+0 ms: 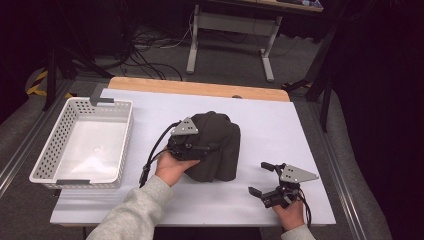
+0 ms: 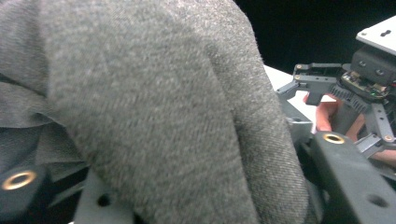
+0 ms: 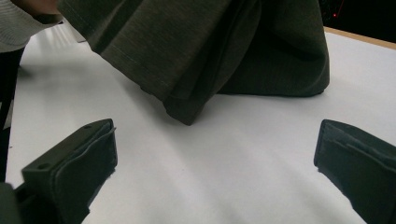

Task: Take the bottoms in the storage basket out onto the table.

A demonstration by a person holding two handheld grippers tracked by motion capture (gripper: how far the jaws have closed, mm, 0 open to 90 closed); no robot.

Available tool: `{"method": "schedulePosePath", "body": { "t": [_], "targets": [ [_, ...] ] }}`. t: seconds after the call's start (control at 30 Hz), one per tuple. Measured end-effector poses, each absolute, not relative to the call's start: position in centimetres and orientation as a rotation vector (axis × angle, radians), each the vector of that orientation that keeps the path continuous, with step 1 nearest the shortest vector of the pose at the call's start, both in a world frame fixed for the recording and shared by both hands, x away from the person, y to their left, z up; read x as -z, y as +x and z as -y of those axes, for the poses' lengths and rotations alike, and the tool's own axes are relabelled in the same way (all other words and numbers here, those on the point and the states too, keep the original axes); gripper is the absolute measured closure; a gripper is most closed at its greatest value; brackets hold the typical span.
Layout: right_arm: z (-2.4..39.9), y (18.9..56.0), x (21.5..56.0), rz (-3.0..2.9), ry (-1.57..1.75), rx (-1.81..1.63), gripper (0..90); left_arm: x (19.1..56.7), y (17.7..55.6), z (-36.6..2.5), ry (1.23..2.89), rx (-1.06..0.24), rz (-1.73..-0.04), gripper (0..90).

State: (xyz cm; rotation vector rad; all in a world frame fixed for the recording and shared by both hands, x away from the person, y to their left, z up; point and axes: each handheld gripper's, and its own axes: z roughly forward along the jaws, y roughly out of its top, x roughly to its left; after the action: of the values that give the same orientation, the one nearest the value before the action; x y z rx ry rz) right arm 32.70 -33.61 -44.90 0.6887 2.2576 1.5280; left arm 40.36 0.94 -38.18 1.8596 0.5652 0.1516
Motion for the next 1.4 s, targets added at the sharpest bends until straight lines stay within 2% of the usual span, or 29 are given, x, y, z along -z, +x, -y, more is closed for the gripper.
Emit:
{"method": "schedulePosePath", "body": {
  "t": [0.13, 0.2, 0.23, 0.37, 0.47, 0.57, 0.77, 1.4],
  "targets": [
    [33.6, 32.7, 44.9, -2.259, 0.689, -1.528, 0.1, 38.7, 40.7, -0.7, 1.863, -0.120, -0.583, 37.4],
    [33.6, 32.7, 44.9, -2.258, 0.688, -1.528, 0.2, 39.1, 40.8, -0.6, 1.867, -0.112, -0.585, 26.0],
    [33.6, 32.7, 44.9, -2.257, 0.689, -1.527, 0.2, 39.3, 40.9, -0.5, 1.870, -0.117, -0.583, 26.0],
    [33.6, 32.7, 44.9, -2.258, 0.688, -1.528, 0.1, 40.1, 41.0, -0.2, 1.902, -0.140, -0.607, 11.5],
    [33.6, 32.7, 44.9, -2.257, 0.689, -1.527, 0.1, 40.4, 40.9, 0.0, 1.954, -0.203, -0.616, 7.2],
    [33.6, 32.7, 44.9, -2.258, 0.689, -1.527, 0.2, 40.5, 41.0, -0.1, 1.962, -0.198, -0.634, 3.0],
    [33.6, 32.7, 44.9, -2.259, 0.688, -1.527, 0.1, 40.6, 41.3, -0.3, 1.975, -0.169, -0.660, 0.5],
    [33.5, 32.7, 44.9, -2.265, 0.687, -1.529, 0.2, 39.7, 41.7, -2.4, 1.978, -0.200, -0.770, 0.3]
  ]
}}
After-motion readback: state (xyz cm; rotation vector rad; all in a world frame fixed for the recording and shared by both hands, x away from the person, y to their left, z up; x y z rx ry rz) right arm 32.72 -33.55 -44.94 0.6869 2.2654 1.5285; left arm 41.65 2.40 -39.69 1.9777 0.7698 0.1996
